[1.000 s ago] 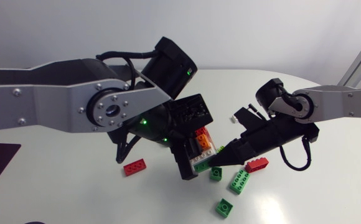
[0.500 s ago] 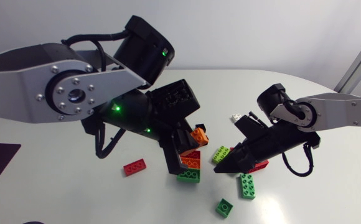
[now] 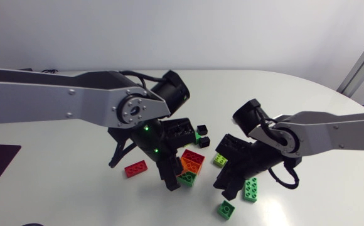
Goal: Disassemble duplo
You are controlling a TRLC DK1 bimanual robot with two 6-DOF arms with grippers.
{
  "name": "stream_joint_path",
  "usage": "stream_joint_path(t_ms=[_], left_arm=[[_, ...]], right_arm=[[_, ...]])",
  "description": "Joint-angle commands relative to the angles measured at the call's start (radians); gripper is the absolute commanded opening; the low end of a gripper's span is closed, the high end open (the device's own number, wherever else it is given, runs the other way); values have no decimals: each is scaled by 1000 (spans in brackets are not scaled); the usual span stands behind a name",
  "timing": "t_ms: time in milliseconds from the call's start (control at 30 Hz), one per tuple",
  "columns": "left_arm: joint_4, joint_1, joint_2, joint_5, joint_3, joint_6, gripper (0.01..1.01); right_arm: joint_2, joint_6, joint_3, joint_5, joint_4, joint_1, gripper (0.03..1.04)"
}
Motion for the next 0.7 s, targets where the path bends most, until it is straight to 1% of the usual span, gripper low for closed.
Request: stream_joint_path(t_ms=[0,133,300,333,367,400,433,467,533,600,667], left_arm=[[-23,39,56,-34,38,14,351],[-31,90,97,-60,55,-4,351],[-40,96,182,-66,71,-10,361],[-42,96,199,-66,75,-10,382],[-54,96,216,-66,83,-10,436],[-77,94,229,-66,94,-10,525],[-92,90,232,-66,97,-10,643],[-92,87,226,-66,95,-9,721],[-92,79,206,-75,94,-7,849],[-85,67,173,-92,84,7,933],[-57,50,117,-101,57,42,948]], right_arm=[[8,19,-33,29,15,17,407],[-4,13,-36,29,15,15,413],[-12,15,-39,29,15,15,418],[-14,15,-38,29,12,15,420],[-20,15,-39,29,9,15,420],[-29,15,-39,29,5,15,420],[-34,15,-41,29,2,15,423],[-38,13,-42,29,-4,15,426],[-41,12,-45,29,-7,14,430],[-41,10,-47,29,-8,14,431],[-41,10,-45,29,-10,12,433]])
